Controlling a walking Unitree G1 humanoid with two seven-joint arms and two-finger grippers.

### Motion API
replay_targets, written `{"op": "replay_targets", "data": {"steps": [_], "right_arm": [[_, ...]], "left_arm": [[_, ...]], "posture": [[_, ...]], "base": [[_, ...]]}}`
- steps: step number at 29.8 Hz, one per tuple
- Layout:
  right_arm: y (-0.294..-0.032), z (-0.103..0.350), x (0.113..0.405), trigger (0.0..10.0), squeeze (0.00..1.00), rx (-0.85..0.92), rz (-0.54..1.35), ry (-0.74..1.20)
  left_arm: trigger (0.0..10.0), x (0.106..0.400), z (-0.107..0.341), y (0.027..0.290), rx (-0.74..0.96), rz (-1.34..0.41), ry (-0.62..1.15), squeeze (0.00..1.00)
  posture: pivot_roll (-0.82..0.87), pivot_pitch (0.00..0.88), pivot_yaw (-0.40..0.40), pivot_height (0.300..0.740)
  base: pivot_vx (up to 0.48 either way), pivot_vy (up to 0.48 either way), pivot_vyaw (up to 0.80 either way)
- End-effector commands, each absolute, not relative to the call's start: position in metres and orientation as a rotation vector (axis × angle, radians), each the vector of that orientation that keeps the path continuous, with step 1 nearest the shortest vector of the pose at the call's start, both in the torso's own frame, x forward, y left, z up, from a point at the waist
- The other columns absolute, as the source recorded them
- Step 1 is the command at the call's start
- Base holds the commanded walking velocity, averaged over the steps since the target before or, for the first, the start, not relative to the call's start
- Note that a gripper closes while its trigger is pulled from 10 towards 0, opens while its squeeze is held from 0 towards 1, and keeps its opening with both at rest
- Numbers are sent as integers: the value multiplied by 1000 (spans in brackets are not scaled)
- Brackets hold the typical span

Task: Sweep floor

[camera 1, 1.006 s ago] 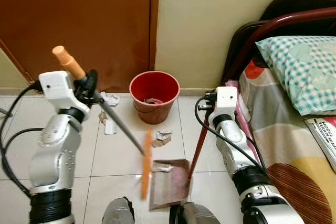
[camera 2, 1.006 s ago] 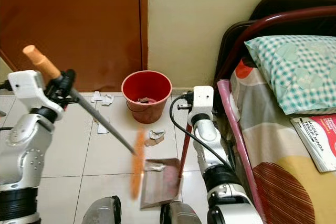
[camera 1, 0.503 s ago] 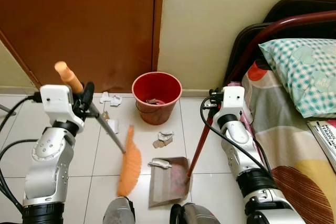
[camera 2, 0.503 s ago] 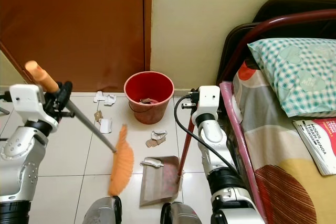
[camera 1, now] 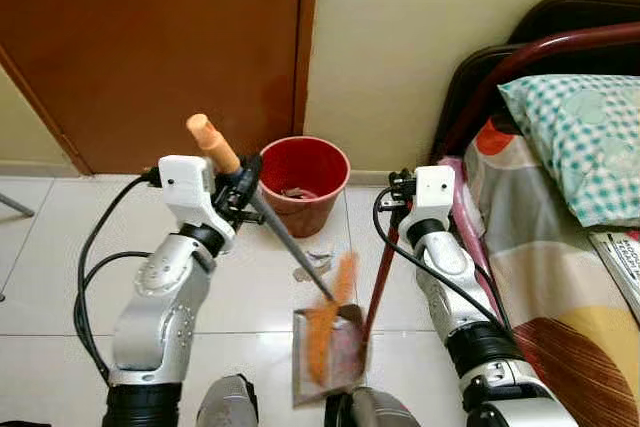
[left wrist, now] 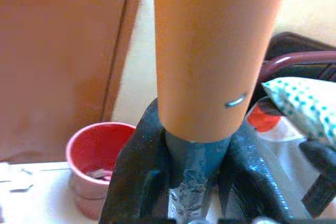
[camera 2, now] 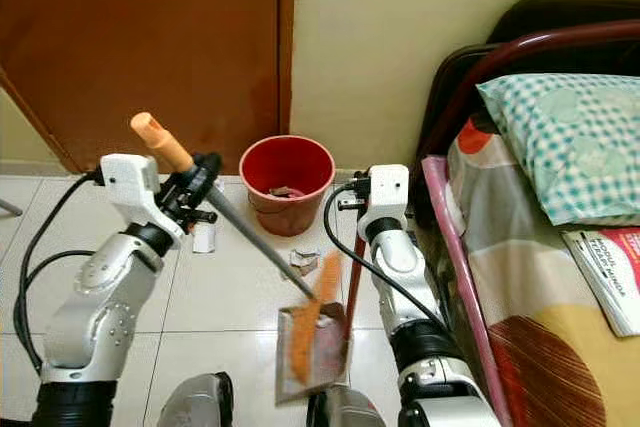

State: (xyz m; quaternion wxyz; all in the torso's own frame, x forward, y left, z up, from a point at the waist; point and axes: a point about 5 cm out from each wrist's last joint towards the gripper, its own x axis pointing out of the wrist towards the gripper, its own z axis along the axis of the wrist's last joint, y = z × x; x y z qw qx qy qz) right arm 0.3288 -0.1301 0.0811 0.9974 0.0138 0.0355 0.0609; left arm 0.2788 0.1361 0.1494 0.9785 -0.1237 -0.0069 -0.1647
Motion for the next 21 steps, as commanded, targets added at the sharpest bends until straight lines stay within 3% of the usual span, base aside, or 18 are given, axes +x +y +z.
{"op": "replay_targets", "data": {"steps": [1,14,21], "right_arm": [[-131,83,329,10000,0,44,117,55],[-133,77,328,10000,0,12,120,86],[-135,76,328,10000,0,9,118,82]], "left_arm": [[10000,281,168,141,-255,-302,-89,0],[10000,290,198,209,-133,-81,-210,0],[10000,281,182,219,-60,-95,-147,0]], "posture": [[62,78,-79,740],[65,80,-79,740],[66,82,-83,740]], "base": [[0,0,0],[0,0,0],[0,0,0]]}}
